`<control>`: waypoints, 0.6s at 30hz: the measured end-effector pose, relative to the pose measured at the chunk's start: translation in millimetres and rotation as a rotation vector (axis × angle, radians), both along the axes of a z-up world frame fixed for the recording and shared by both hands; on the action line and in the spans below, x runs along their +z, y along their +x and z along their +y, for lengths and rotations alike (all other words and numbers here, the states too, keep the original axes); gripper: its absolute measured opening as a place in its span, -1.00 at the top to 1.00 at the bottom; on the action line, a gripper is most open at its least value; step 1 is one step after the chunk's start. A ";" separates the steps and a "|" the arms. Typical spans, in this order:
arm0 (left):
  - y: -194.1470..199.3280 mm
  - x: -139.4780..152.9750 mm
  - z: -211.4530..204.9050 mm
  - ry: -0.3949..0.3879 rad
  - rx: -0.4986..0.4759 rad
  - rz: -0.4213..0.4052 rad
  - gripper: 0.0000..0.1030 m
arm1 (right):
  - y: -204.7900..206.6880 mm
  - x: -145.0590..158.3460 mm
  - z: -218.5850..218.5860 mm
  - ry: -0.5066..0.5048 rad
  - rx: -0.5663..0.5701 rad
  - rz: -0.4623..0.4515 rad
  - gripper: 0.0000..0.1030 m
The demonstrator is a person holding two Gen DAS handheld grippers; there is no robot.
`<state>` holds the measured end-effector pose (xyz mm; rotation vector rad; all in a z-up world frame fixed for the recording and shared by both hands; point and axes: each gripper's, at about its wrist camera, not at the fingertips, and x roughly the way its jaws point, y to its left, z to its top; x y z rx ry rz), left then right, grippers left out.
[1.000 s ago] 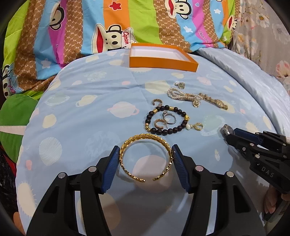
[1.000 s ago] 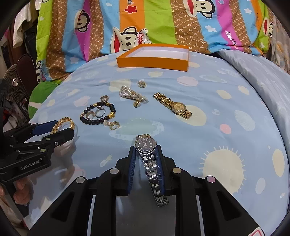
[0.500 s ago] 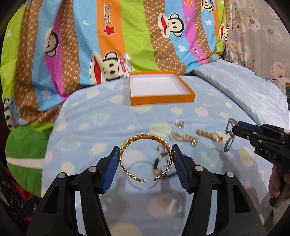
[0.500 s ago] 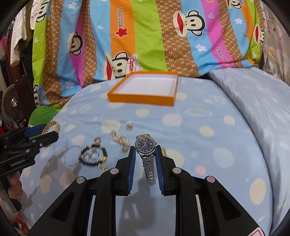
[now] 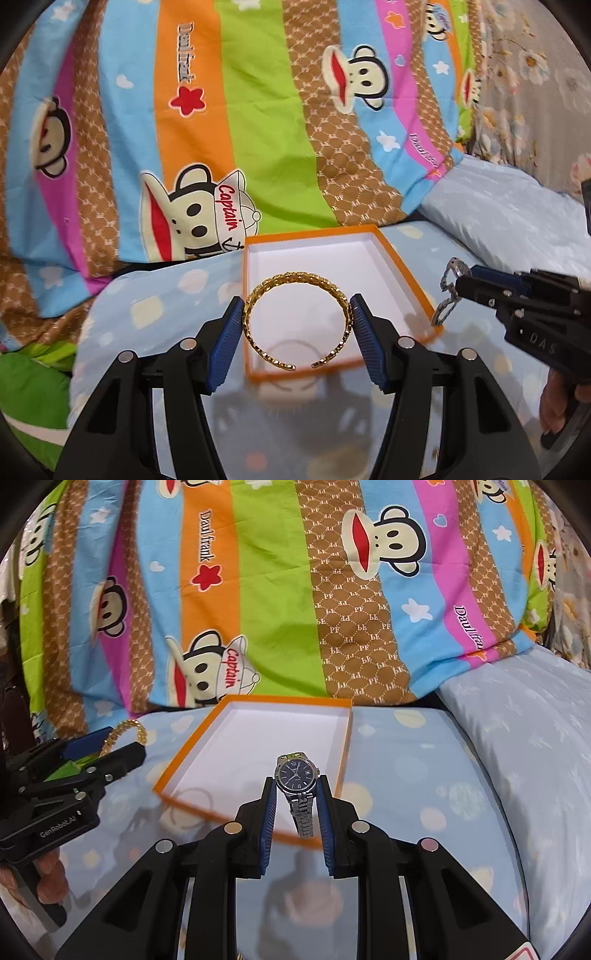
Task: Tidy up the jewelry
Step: 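Carry the watch and bangle into the orange box and open both grippers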
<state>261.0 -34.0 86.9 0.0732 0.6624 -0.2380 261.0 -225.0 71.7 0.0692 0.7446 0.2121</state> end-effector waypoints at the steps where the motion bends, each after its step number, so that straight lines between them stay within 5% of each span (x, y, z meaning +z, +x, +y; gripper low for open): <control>1: 17.0 -3.7 -2.0 -0.012 0.000 0.013 -0.10 | 10.1 -1.7 1.0 -0.001 -0.002 -0.001 0.60; 9: 95.8 -33.0 -16.2 0.011 0.039 0.080 -0.10 | 88.1 -27.2 8.8 -0.013 0.005 0.060 0.60; 18: 133.4 -56.8 -22.4 0.035 0.043 0.147 -0.11 | 133.4 -55.8 14.5 -0.084 -0.002 0.118 0.60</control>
